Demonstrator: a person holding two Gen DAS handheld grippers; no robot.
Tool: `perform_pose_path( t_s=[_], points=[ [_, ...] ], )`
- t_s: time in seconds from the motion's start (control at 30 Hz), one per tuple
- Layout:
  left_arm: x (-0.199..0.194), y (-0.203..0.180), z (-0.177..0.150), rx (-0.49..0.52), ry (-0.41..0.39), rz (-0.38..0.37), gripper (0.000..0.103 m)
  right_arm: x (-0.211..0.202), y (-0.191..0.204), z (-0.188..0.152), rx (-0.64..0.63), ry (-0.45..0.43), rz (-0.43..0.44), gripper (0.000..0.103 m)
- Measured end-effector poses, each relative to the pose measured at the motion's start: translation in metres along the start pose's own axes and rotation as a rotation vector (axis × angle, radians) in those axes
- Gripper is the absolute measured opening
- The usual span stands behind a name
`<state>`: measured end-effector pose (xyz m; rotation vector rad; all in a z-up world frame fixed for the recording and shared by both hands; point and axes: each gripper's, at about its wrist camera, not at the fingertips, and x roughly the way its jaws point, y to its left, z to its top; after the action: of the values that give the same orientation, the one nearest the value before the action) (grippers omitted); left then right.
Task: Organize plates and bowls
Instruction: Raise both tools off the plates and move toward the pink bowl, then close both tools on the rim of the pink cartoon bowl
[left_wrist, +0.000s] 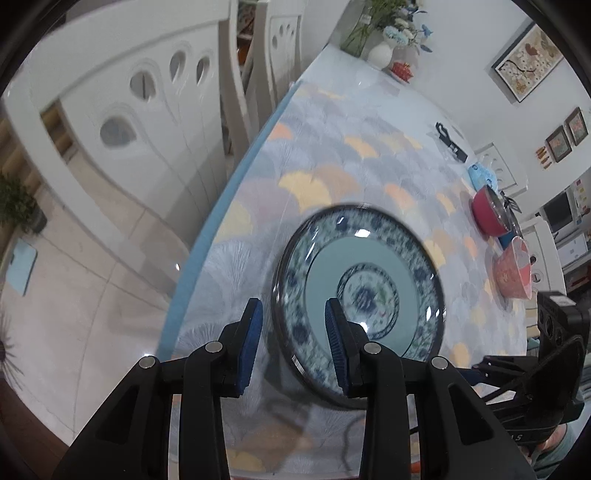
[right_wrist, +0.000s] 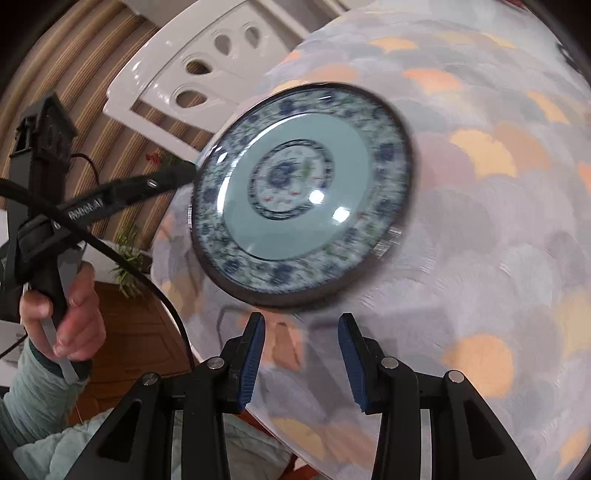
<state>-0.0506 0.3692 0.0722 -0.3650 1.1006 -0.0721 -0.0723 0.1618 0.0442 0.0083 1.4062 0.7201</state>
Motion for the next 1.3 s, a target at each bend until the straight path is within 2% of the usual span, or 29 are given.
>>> perform_pose_path(
  t_s=[0.17, 0.4, 0.53, 0.6, 0.67, 0.73, 0.8, 0.83, 0.97, 1.03, 1.2, 1.3],
  points=[
    [-0.009, -0.032, 0.028, 0.076, -0.053, -0.043, 0.031, -0.046, -0.038, -0.011, 0.105, -0.079, -0.056, 0.04],
    [-0.016, -0.144, 0.058, 0.284, -0.134, -0.128, 0.034, -0.14, -0.104, -0.032, 0.301, -0.301, -0.145, 0.045],
    [-0.001, -0.22, 0.065, 0.382, -0.116, -0.211, 0.034, -0.205, -0.157, -0.045, 0.421, -0.42, -0.192, 0.046],
    [0.011, -0.257, 0.065, 0.425, -0.092, -0.237, 0.034, -0.234, -0.181, -0.051, 0.471, -0.475, -0.211, 0.052],
    [0.023, -0.289, 0.063, 0.459, -0.07, -0.253, 0.04, -0.259, -0.202, -0.061, 0.519, -0.536, -0.232, 0.061],
    [0.038, -0.321, 0.061, 0.477, -0.045, -0.271, 0.051, -0.285, -0.231, -0.074, 0.562, -0.578, -0.25, 0.061],
    [0.053, -0.345, 0.06, 0.465, -0.015, -0.297, 0.062, -0.3, -0.254, -0.078, 0.594, -0.584, -0.248, 0.061],
    [0.063, -0.358, 0.06, 0.45, -0.005, -0.311, 0.064, -0.306, -0.268, -0.081, 0.611, -0.586, -0.243, 0.061],
    [0.095, -0.388, 0.054, 0.421, 0.044, -0.297, 0.062, -0.312, -0.305, -0.087, 0.632, -0.56, -0.218, 0.061],
    [0.113, -0.399, 0.048, 0.4, 0.072, -0.292, 0.062, -0.301, -0.315, -0.077, 0.613, -0.525, -0.224, 0.061],
    [0.142, -0.403, 0.036, 0.335, 0.105, -0.254, 0.059, -0.274, -0.34, -0.065, 0.535, -0.432, -0.213, 0.057],
    [0.155, -0.401, 0.028, 0.284, 0.109, -0.228, 0.052, -0.258, -0.35, -0.058, 0.504, -0.393, -0.211, 0.054]
  ],
)
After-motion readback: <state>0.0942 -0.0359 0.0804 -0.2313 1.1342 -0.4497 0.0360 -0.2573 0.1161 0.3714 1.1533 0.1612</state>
